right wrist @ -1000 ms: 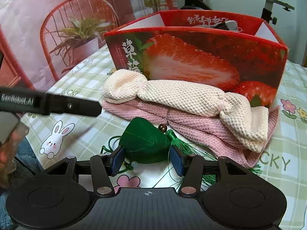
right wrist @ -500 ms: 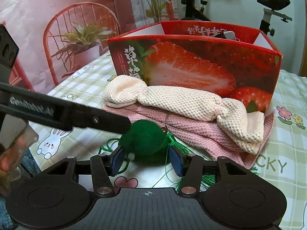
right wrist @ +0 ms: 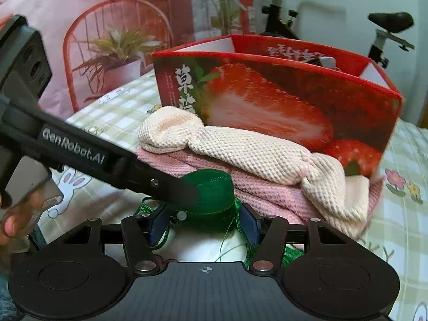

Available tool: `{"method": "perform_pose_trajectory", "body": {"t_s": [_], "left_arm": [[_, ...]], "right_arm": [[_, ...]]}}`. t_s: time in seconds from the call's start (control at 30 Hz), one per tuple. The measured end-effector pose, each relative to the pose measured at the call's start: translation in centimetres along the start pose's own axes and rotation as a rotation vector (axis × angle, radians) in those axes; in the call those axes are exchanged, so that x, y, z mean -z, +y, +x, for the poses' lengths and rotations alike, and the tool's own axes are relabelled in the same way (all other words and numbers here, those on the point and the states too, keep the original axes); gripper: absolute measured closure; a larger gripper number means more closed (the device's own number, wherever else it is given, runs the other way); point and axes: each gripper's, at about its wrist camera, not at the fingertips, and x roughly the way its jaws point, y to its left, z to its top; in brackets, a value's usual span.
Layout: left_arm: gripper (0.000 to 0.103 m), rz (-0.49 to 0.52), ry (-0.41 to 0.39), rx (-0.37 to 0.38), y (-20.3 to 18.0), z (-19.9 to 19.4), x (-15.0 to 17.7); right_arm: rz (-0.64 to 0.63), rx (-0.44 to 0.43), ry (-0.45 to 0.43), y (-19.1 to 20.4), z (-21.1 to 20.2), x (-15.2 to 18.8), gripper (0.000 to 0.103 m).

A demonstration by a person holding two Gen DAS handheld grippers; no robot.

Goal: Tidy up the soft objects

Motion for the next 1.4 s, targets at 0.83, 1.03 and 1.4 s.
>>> {"method": "perform_pose_trajectory", "body": {"t_s": [0.83,1.03,1.4], "left_arm": [[0.047,0.177,-0.171,-0.004,-6.3,-6.3,-3.7],[0.047,0.216,-0.236,0.004,-8.2,-8.7,-5.7],[0.047,0.25,-0.355,0.043,-10.4,-11.2,-11.0]], "right_arm": [[0.0,-0.001,-0.155,0.2,-5.4,-5.3,0.053],[-0.02,0.007,-0.215,0.3,-7.8,-8.1,0.054],[-0.058,0.011,-0.284,-0.9,-10.1,-15.0,0.056]]}}
